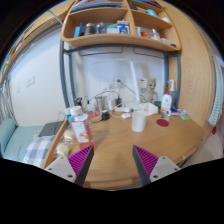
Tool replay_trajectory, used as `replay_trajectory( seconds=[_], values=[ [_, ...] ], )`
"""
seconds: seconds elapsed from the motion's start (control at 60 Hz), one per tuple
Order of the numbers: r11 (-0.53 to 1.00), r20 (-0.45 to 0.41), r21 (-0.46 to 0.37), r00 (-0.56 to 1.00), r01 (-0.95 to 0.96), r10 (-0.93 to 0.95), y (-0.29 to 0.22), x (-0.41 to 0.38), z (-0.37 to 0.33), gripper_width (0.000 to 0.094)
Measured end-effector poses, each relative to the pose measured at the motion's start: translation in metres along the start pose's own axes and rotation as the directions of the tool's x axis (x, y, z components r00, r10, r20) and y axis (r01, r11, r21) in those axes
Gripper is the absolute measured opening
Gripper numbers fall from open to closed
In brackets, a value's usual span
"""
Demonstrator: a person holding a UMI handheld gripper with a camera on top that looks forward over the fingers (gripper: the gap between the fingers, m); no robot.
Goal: Pour water
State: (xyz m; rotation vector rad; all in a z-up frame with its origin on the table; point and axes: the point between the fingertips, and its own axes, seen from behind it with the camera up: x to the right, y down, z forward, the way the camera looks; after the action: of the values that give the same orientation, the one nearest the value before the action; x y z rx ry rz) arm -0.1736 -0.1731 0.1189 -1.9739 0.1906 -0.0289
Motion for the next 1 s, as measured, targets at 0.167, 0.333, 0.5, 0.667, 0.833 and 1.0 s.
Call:
replay_trajectory(
  seconds=[0.167,0.333,0.5,0.667,0.833,1.0],
  values=[
    [0.998,0.126,0.03,0.99,0.056,-0.06,0.018,-0.065,0.044,0.0802],
    [0.994,0.193,0.074,0.977,0.076,-0.089,0.013,-0.112,0.089,0.0814],
    [0.99,0.206,0.109,0.972,0.093,-0.114,0.001,-0.124,0.128,0.0803],
    [0.983,0.175,0.16,0.978,0.089,-0.117,-0.008,-0.119,0.152,0.0745],
    [0.976,0.162,0.2,0.98,0.083,-0.116,-0.012,-0.121,0.16,0.0552],
    [0.971,0.233,0.226,0.963,0.08,-0.134,-0.011,-0.13,0.153,0.0475]
  ],
)
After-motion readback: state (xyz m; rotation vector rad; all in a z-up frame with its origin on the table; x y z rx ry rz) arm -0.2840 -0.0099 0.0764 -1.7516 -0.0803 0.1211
